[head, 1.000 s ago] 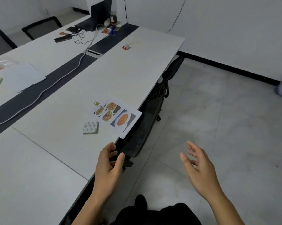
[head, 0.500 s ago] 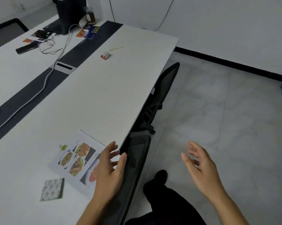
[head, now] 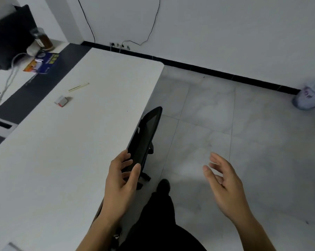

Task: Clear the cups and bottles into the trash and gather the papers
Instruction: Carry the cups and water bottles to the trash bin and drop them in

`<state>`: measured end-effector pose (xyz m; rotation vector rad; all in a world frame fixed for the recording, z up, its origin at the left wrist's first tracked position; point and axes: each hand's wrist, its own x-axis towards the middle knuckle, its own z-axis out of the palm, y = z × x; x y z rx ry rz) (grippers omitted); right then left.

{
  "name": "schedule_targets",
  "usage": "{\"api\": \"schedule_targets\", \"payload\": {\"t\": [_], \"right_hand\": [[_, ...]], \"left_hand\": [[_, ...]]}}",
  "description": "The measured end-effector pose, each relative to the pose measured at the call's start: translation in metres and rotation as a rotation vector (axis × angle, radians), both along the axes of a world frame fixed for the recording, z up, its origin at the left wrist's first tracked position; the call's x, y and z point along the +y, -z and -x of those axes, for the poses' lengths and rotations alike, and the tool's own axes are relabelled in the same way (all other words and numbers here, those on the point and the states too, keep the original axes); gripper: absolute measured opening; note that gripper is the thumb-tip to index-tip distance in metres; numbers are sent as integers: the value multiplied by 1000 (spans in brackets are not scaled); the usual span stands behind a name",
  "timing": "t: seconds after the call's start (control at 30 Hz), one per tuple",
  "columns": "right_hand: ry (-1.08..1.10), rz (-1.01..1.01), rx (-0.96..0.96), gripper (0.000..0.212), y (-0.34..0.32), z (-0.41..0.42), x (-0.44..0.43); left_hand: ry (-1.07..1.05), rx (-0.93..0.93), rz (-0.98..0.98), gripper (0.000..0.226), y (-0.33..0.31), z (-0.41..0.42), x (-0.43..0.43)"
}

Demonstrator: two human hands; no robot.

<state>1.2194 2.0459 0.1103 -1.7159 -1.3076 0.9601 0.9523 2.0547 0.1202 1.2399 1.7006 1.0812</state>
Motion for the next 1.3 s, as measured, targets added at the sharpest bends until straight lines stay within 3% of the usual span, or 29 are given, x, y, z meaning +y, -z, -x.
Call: {"api": "schedule_targets", "payload": {"t": [0.23, 0.6, 0.87, 1.07, 1.3], "right_hand": [[-4, 17, -37, 47, 17, -74, 205], [-107, 4, -43, 57, 2, -130, 513], [-286, 26, -52, 56, 34, -148, 802], [-604, 28, -59, 51, -4, -96, 1024], [-872, 32, -39, 50, 8, 46, 1219]], "left_hand": [[-58, -82, 9, 44, 18, -72, 198], [-28, 17, 30, 50, 9, -133, 485], [-238, 19, 82, 43, 42, -160, 730], [-501, -14, 22, 49, 9, -141, 883], [-818, -31, -20, 54, 10, -57, 1019]]}}
